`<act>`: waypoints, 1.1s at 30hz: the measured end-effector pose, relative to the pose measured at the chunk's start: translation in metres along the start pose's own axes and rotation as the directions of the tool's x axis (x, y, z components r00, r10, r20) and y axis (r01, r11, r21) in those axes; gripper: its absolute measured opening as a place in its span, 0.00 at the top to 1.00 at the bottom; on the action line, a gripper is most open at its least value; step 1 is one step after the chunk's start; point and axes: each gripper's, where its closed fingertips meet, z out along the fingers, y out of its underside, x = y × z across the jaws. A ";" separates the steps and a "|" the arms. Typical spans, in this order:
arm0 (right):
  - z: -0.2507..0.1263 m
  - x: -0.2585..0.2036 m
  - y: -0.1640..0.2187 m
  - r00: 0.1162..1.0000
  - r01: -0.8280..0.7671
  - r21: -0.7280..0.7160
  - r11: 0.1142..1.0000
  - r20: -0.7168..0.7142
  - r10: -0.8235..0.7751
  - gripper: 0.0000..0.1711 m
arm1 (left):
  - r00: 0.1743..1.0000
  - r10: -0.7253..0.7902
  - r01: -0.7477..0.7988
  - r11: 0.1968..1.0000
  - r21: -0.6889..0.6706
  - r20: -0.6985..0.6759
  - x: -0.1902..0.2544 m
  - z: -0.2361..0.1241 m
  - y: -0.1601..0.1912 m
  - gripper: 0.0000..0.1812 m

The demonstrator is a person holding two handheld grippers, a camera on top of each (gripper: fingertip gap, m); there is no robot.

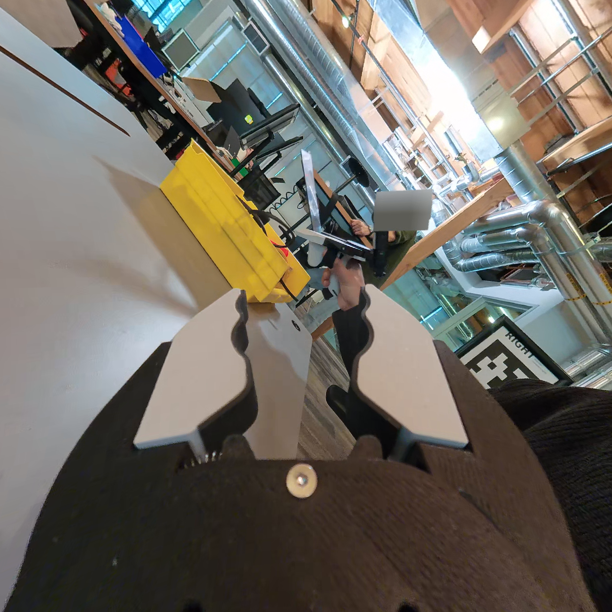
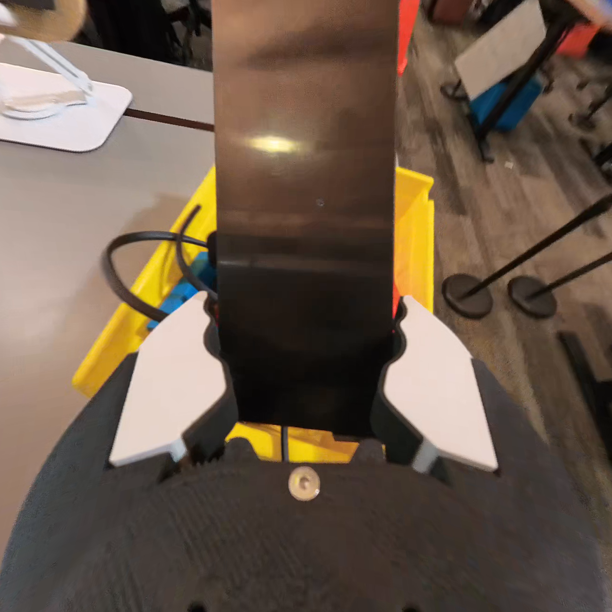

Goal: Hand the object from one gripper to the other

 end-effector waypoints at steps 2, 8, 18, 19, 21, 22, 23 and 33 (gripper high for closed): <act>0.007 0.010 0.009 0.999 -0.049 -0.035 0.998 0.000 0.049 0.39 | 1.000 -0.019 0.019 1.000 -0.002 -0.002 -0.002 0.000 0.002 0.65; 0.029 0.024 0.033 0.997 -0.073 -0.169 0.983 -0.023 0.070 0.39 | 0.999 -0.040 0.040 0.999 -0.001 -0.004 -0.002 0.001 0.004 0.66; 0.004 0.015 0.004 0.999 -0.053 -0.017 0.998 0.012 0.053 0.33 | 0.998 0.048 -0.047 0.998 -0.032 0.028 -0.003 0.000 0.008 0.66; -0.004 0.007 -0.008 0.999 -0.033 0.039 0.999 0.032 0.031 0.34 | 0.997 0.065 -0.063 0.997 -0.038 0.035 -0.004 0.000 0.008 0.66; -0.020 -0.019 -0.034 0.996 0.031 0.167 0.986 0.078 -0.044 0.36 | 0.993 0.108 -0.106 0.993 -0.052 0.052 -0.006 0.000 0.009 0.66; -0.027 -0.036 -0.044 0.992 0.062 0.223 0.973 0.097 -0.086 0.38 | 0.990 0.127 -0.123 0.991 -0.060 0.063 -0.007 0.000 0.010 0.66; -0.034 -0.055 -0.052 0.984 0.091 0.271 0.958 0.124 -0.129 0.40 | 0.989 0.126 -0.122 0.991 -0.056 0.073 -0.007 0.000 0.010 0.66; -0.108 -0.334 -0.018 0.553 -0.161 0.566 0.808 0.730 -0.401 0.81 | 0.959 0.036 -0.078 0.987 0.143 0.280 -0.022 -0.019 -0.002 0.78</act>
